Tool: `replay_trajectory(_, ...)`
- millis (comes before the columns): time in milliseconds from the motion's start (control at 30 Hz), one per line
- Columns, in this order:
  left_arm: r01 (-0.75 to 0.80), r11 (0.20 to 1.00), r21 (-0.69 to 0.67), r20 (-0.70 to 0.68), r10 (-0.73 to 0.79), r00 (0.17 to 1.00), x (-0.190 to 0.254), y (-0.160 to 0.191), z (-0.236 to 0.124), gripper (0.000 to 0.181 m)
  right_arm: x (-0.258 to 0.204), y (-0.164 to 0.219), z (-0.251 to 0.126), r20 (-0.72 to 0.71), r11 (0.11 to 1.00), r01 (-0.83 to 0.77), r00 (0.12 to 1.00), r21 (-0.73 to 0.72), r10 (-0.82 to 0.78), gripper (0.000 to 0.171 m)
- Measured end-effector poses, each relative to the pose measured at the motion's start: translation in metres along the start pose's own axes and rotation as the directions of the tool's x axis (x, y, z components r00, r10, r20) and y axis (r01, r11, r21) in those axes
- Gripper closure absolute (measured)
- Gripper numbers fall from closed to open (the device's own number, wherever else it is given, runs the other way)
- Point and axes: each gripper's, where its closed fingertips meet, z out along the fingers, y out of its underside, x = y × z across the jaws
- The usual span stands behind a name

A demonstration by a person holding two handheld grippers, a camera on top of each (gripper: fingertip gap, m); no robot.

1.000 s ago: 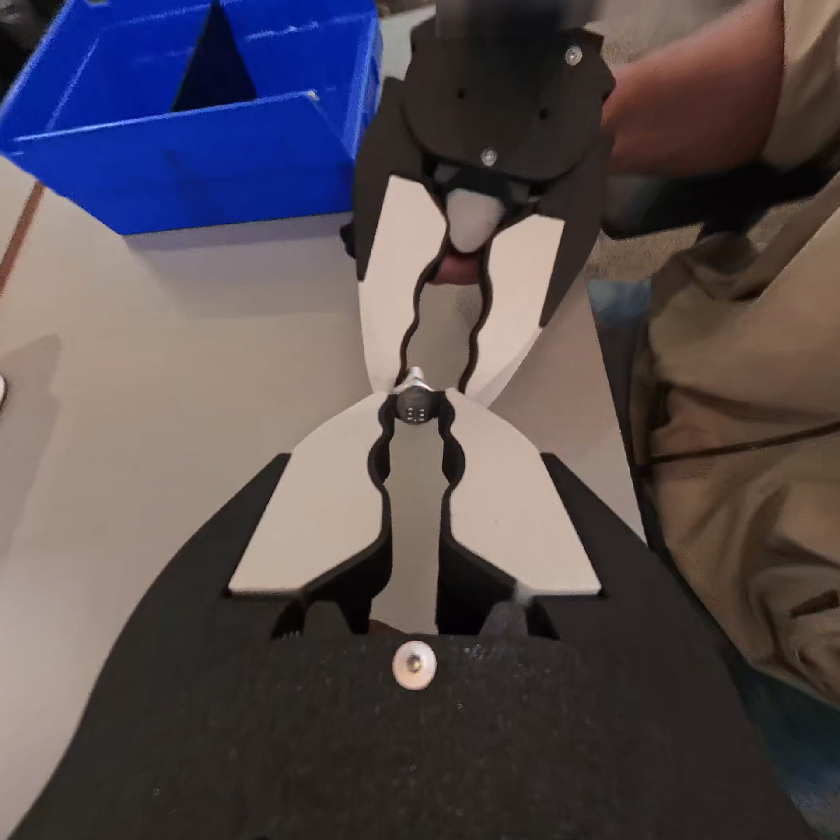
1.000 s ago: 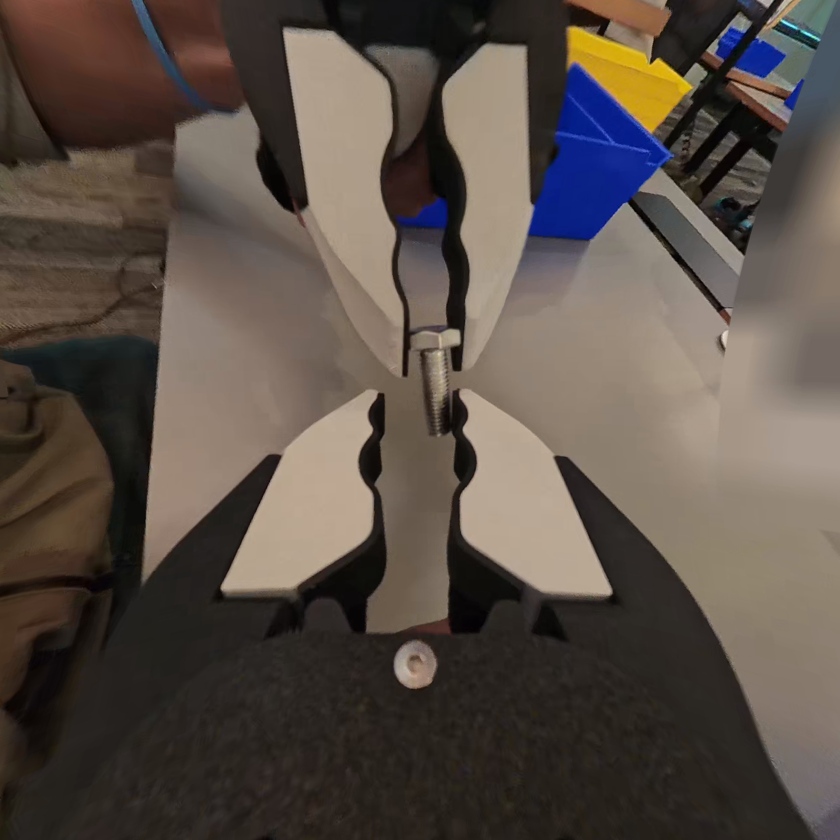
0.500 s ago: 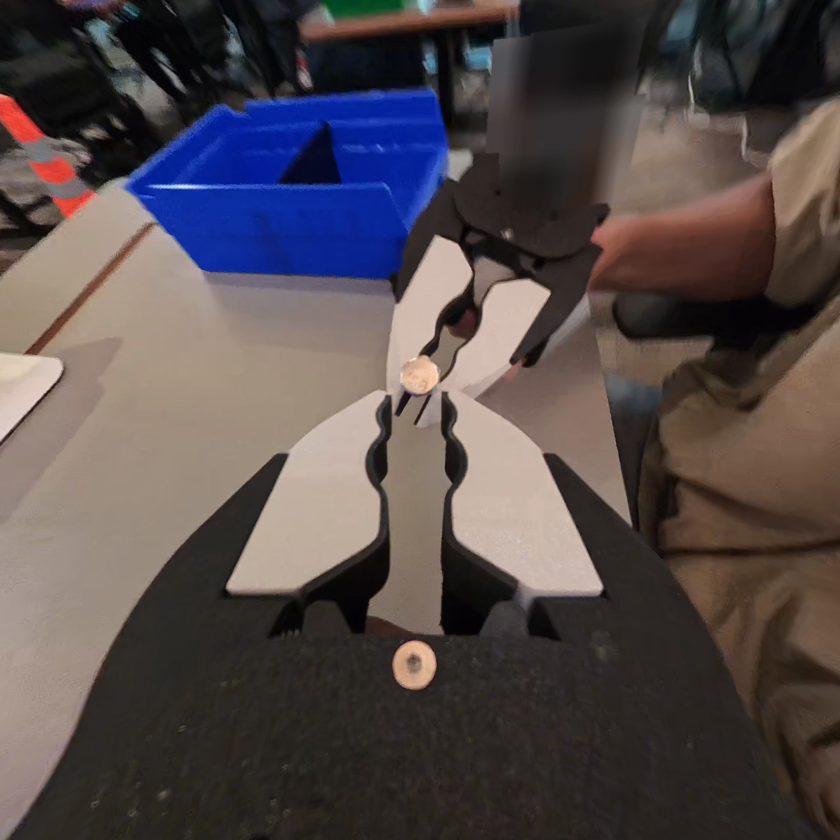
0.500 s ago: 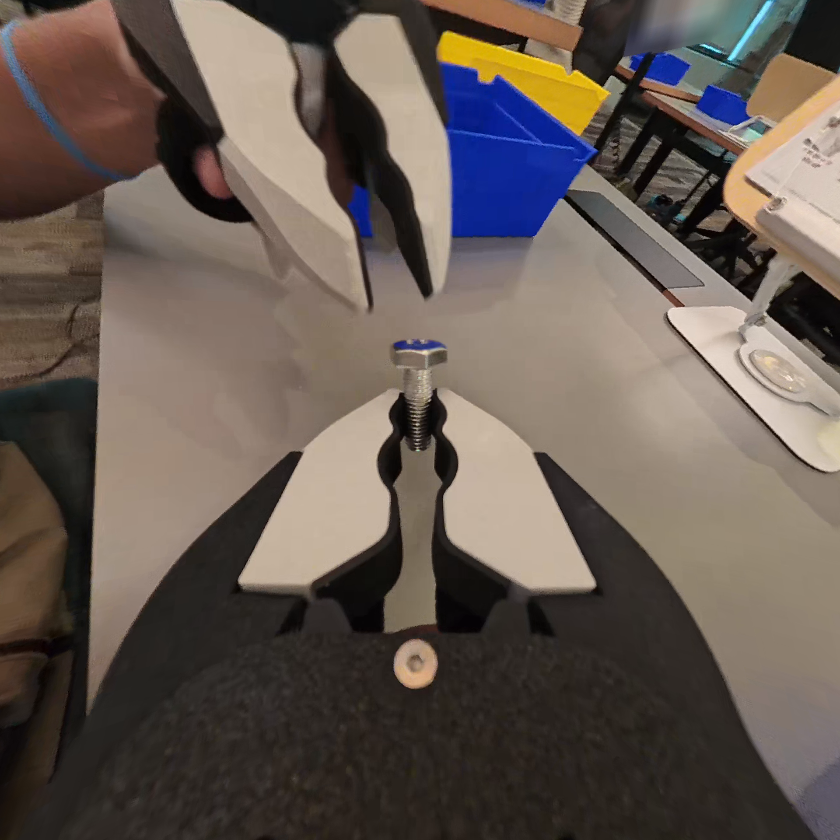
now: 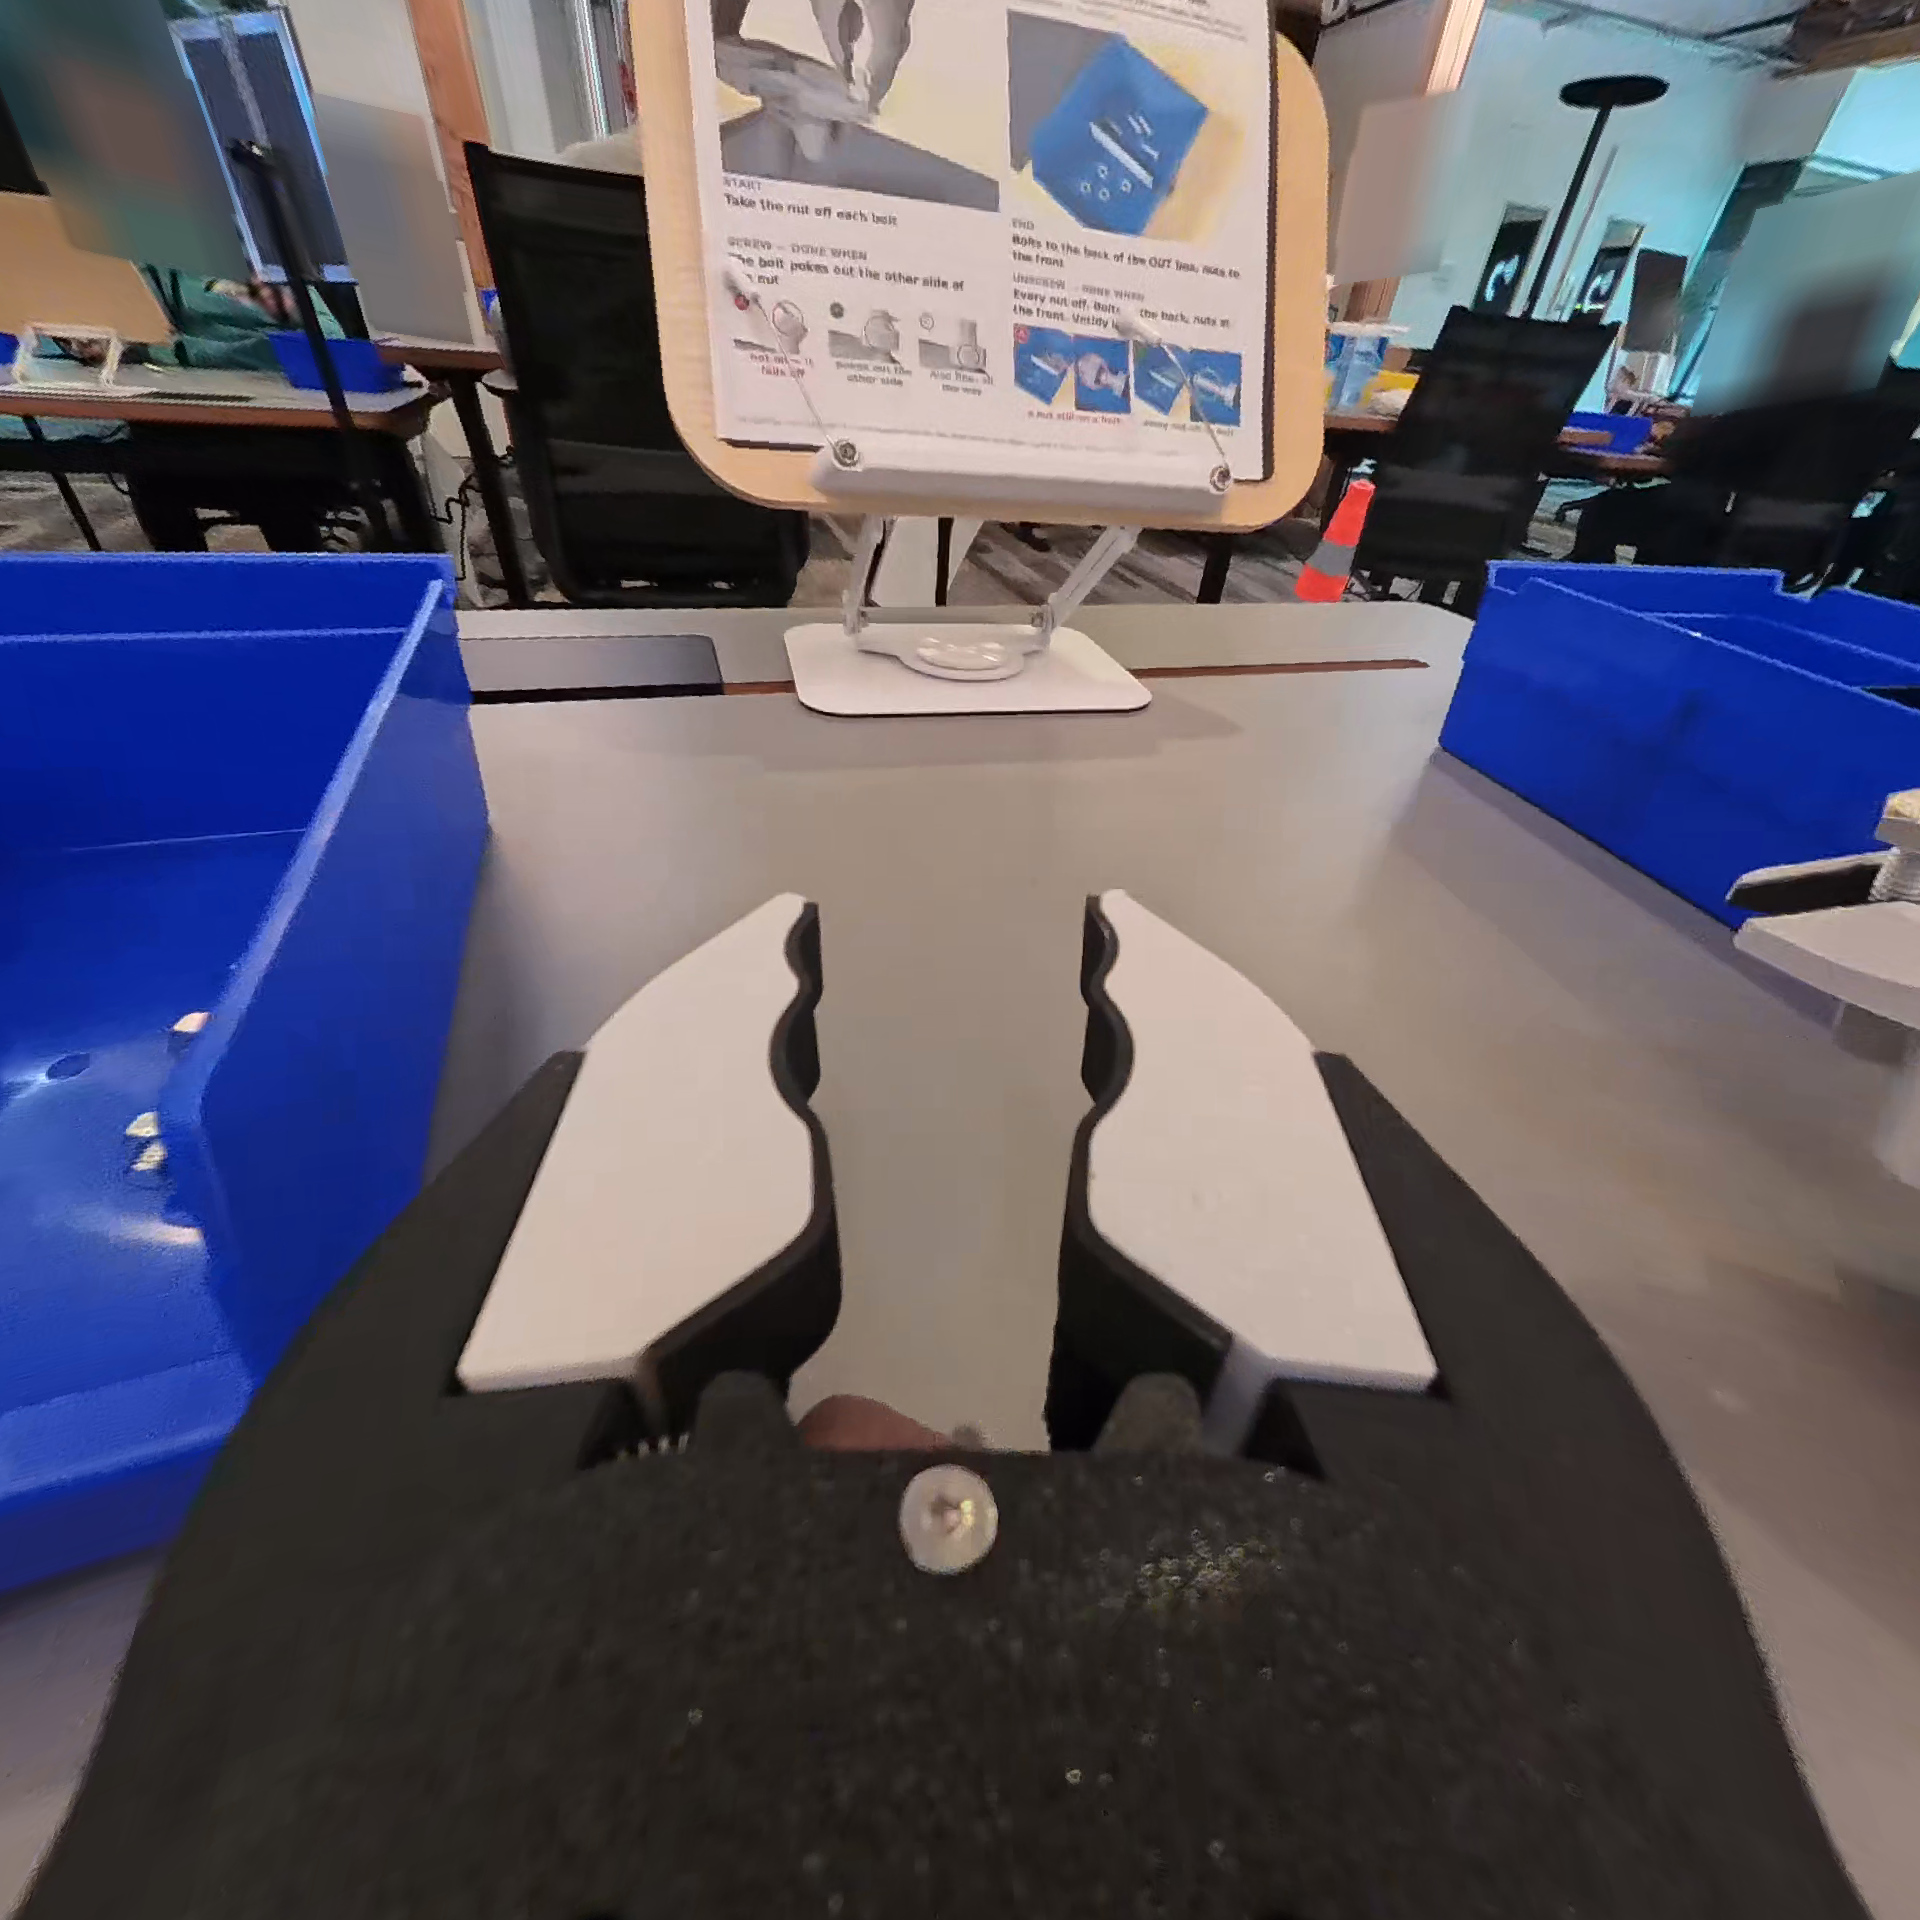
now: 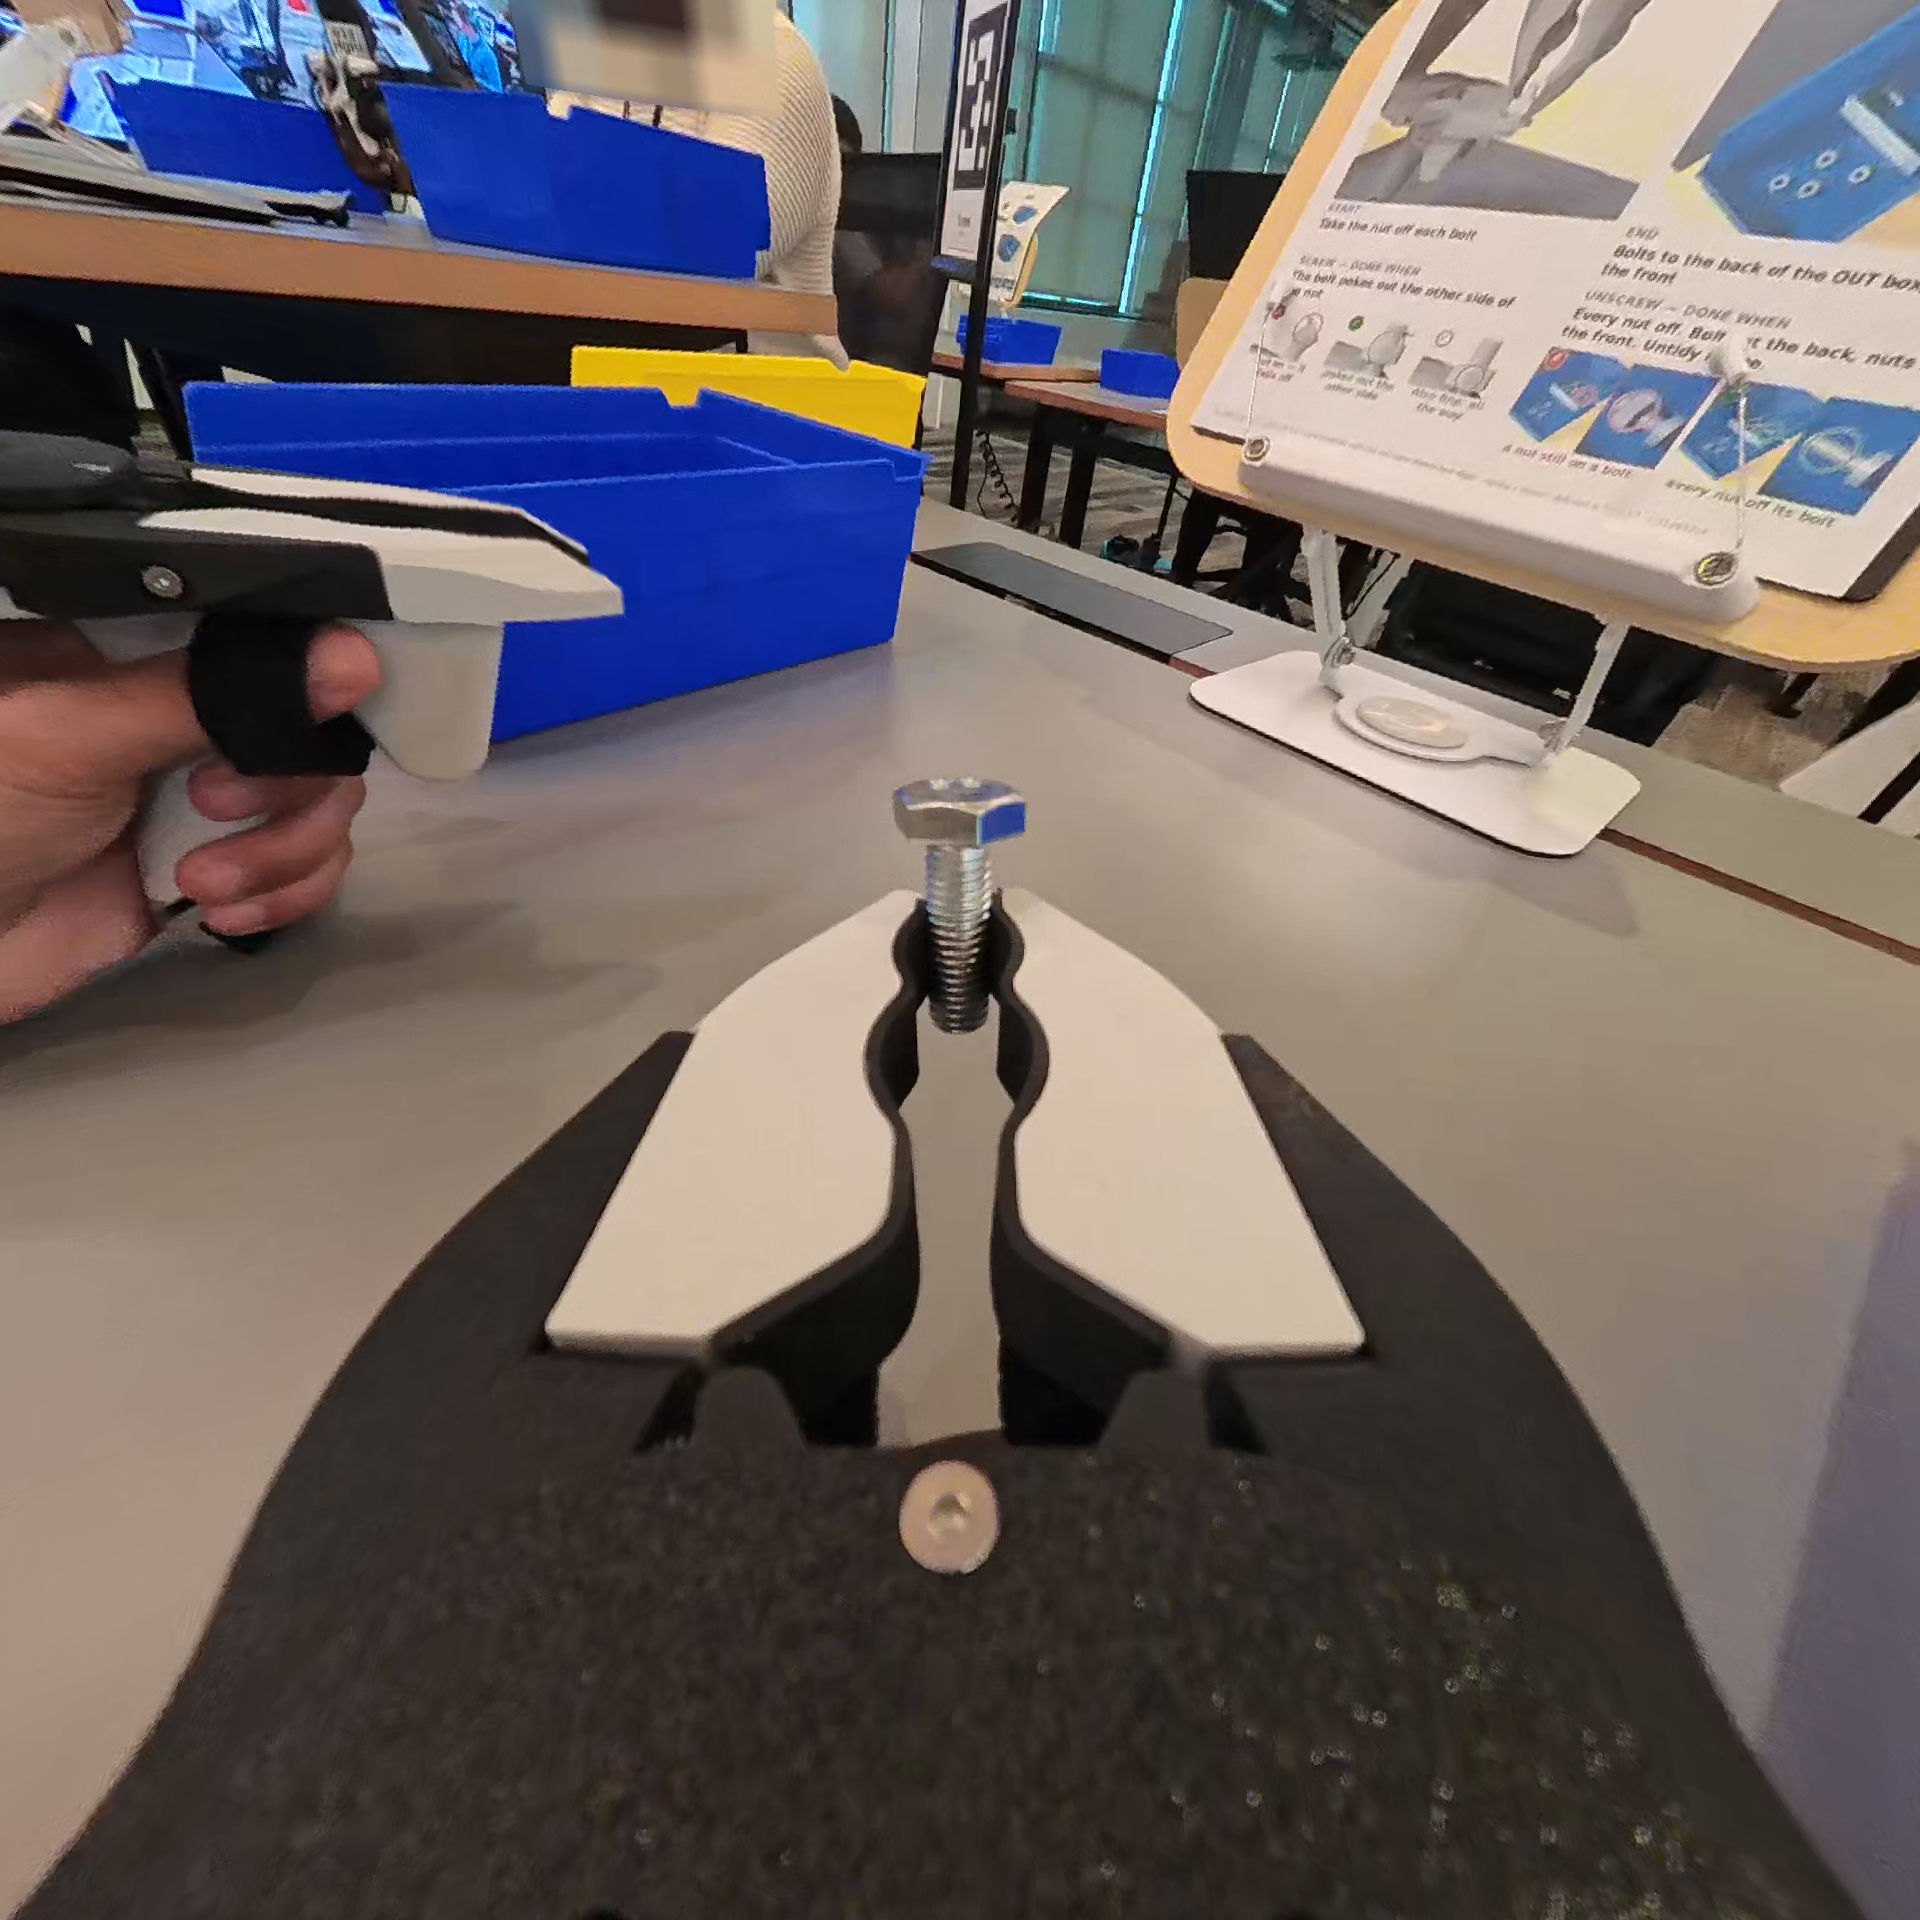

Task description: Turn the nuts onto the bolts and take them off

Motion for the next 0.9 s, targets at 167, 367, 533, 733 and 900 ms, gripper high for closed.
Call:
replay_trajectory(167, -0.012, 0.999, -0.044, -0.022, 0.011, 1.000, 0.004, 0.006, 0.004, 0.134, -0.003, 0.002, 0.002, 0.004, 1.000, 0.023, 1.000, -0.014, -0.023, 0.162)
replay_trajectory(367, -0.012, 0.999, -0.045, -0.048, 0.010, 0.999, 0.007, 0.006, 0.004, 0.135, 0.003, 0.002, 0.002, 0.003, 1.000, -0.023, 1.000, -0.011, 0.023, 0.162)
replay_trajectory(533, -0.019, 0.999, -0.050, -0.065, 0.016, 0.998, 0.010, 0.007, 0.004, 0.135, 0.061, -0.042, -0.019, -0.134, 0.999, 0.001, 0.991, 0.054, 0.006, 0.162)
replay_trajectory(733, -0.027, 0.999, -0.041, -0.059, 0.024, 0.998, 0.010, 0.006, 0.003, 0.130, 0.261, -0.096, -0.054, -0.406, 0.991, -0.036, 0.914, -0.130, -0.020, 0.161)
replay_trajectory(900, -0.022, 0.999, -0.046, -0.077, 0.019, 0.997, 0.011, 0.007, 0.004, 0.130, 0.373, 0.025, -0.055, -0.417, 0.679, -0.399, 0.897, -0.616, 0.149, 0.161)
